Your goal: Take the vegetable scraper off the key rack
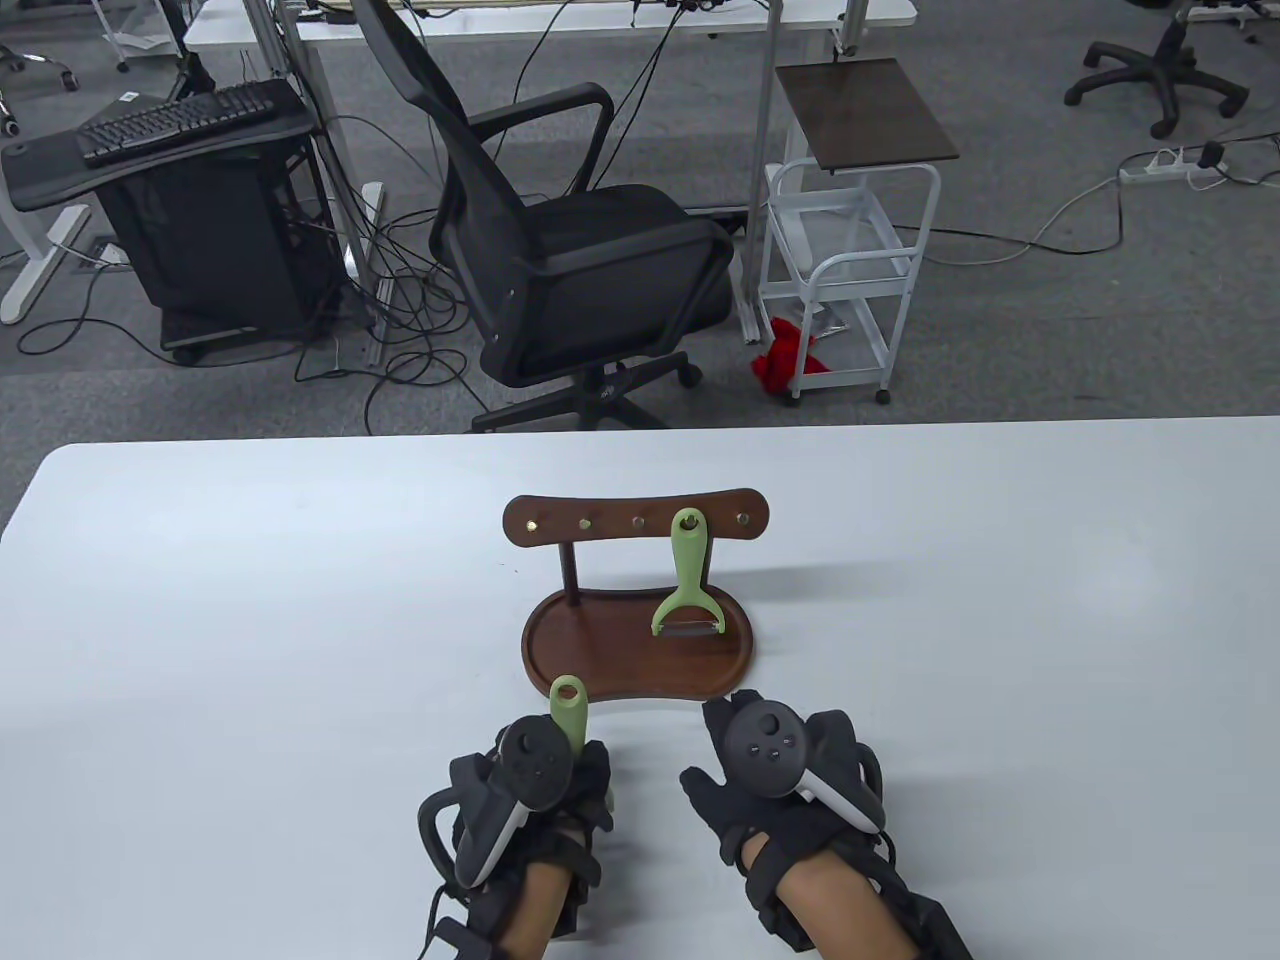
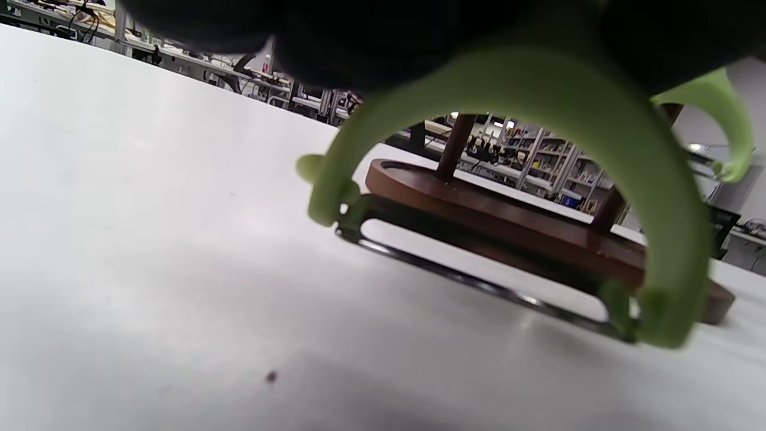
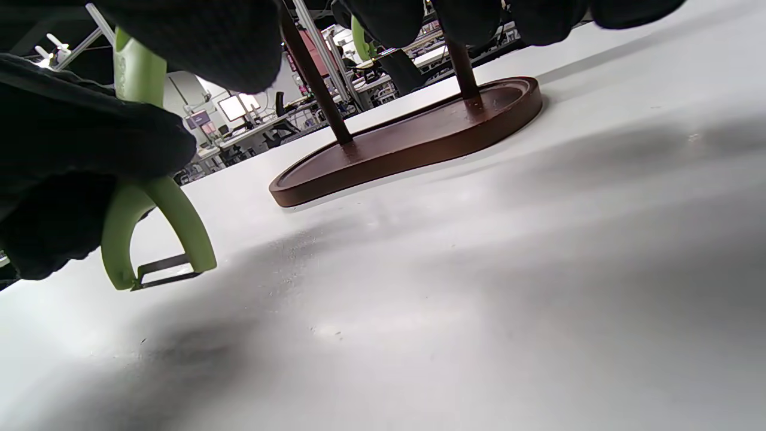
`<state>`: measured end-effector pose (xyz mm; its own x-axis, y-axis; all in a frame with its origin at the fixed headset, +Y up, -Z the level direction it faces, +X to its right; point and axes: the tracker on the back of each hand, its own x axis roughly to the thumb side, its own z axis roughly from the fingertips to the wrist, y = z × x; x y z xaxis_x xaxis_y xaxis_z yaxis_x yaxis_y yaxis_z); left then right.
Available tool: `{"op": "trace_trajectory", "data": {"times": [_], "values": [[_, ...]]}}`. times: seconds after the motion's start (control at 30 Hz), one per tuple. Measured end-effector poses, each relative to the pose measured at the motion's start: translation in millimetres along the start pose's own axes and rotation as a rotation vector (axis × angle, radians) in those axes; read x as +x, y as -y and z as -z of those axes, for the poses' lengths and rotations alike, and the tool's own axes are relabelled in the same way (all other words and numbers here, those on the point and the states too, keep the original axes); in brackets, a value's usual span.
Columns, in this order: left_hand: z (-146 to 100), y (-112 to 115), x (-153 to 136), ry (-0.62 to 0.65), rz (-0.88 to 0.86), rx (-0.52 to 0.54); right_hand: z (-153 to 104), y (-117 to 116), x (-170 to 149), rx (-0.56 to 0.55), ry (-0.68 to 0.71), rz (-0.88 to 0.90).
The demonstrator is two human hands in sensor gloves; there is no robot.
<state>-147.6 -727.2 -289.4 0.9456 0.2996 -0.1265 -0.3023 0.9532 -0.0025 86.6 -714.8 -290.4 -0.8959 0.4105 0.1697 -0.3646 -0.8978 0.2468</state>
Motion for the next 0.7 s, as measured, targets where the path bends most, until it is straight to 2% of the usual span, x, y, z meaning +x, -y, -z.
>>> {"op": "trace_trajectory", "data": {"times": [0.3, 0.7], "values": [[5, 15, 3, -0.013, 0.061, -0.089, -1, -1, 2, 0.009, 0.000, -0.022], [9, 23, 6, -0.016, 0.102, -0.087, 0, -4, 2, 0.028, -0.010, -0.037]]}}
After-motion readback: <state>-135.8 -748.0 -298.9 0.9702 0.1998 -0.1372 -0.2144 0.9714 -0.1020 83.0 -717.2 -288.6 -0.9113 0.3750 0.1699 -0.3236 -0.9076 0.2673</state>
